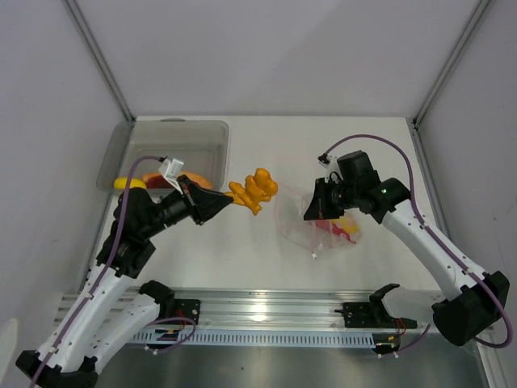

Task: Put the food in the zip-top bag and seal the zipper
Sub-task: Place the fake vegetable in the zipper food storage bag.

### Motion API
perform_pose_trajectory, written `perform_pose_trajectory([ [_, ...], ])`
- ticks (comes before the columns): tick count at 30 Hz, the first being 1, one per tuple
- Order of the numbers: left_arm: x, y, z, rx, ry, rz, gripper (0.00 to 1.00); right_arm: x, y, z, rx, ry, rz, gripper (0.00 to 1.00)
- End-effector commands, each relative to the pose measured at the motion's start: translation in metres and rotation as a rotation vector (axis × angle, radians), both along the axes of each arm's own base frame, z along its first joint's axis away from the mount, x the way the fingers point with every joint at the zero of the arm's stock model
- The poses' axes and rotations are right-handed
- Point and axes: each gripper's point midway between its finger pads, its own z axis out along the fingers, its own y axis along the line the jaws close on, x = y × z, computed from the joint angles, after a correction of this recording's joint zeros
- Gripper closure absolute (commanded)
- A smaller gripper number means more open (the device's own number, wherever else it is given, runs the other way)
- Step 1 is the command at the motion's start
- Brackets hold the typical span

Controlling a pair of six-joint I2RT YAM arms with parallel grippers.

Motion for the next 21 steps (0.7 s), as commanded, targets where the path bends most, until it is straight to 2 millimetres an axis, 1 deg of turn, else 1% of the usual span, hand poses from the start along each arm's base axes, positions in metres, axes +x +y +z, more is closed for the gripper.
perform_pose_trajectory([
  [1, -0.017, -0.018, 0.023, 0.01, -0.202, -0.081, 0.99, -0.009, 0.008, 0.022, 0.038, -0.024, 0.043, 1.0],
  [3, -0.018, -0.026, 0.028, 0.025, -0.267, -0.088, 0.99, -0.015, 0.007, 0.027, 0.037, -0.022, 0.056, 1.0],
  [4, -0.017, -0.033, 0.025, 0.041, -0.265, -0.106, 0.99, -0.017, 0.006, 0.029, 0.034, -0.021, 0.057, 1.0],
  [5, -0.019, -0.041, 0.033, 0.039, -0.318, -0.121, 0.99, -0.019, 0.004, 0.035, 0.039, -0.029, 0.058, 1.0],
  [6, -0.018, -0.045, 0.035, 0.045, -0.334, -0.124, 1.0, -0.021, 0.004, 0.038, 0.044, -0.031, 0.055, 1.0],
  [7, -0.018, -0.055, 0.031, 0.063, -0.343, -0.146, 1.0, -0.022, 0.003, 0.041, 0.05, -0.038, 0.053, 1.0],
  [9, -0.01, -0.058, 0.033, 0.07, -0.338, -0.105, 0.99, -0.025, 0.001, 0.049, 0.055, -0.043, 0.042, 1.0],
  [10, -0.008, -0.06, 0.029, 0.07, -0.293, -0.097, 0.99, -0.025, 0.0, 0.052, 0.052, -0.048, 0.036, 1.0],
  [11, -0.002, -0.061, 0.022, 0.099, -0.226, -0.085, 0.99, -0.023, -0.004, 0.052, 0.037, -0.059, 0.02, 1.0],
  [12, 0.003, -0.06, 0.017, 0.103, -0.171, -0.053, 0.99, -0.021, -0.005, 0.058, 0.038, -0.083, 0.009, 1.0],
  [13, 0.002, -0.061, 0.014, 0.067, -0.073, -0.042, 0.99, -0.02, -0.007, 0.06, 0.037, -0.096, -0.003, 1.0],
  [15, 0.0, -0.064, 0.001, 0.051, 0.082, -0.031, 1.0, -0.015, -0.009, 0.062, 0.03, -0.127, -0.018, 1.0],
  [16, -0.003, -0.065, -0.005, 0.005, 0.213, -0.011, 0.99, -0.012, -0.009, 0.063, 0.027, -0.136, -0.026, 1.0],
  [18, -0.008, -0.066, -0.018, 0.0, 0.341, 0.002, 0.99, -0.008, -0.01, 0.06, 0.013, -0.151, -0.039, 1.0],
  [20, -0.016, -0.071, -0.019, -0.031, 0.403, 0.009, 0.99, -0.001, -0.008, 0.062, 0.018, -0.182, -0.053, 1.0],
  [21, -0.018, -0.071, -0.014, -0.033, 0.414, 0.02, 0.99, 0.003, -0.01, 0.06, 0.009, -0.194, -0.069, 1.0],
])
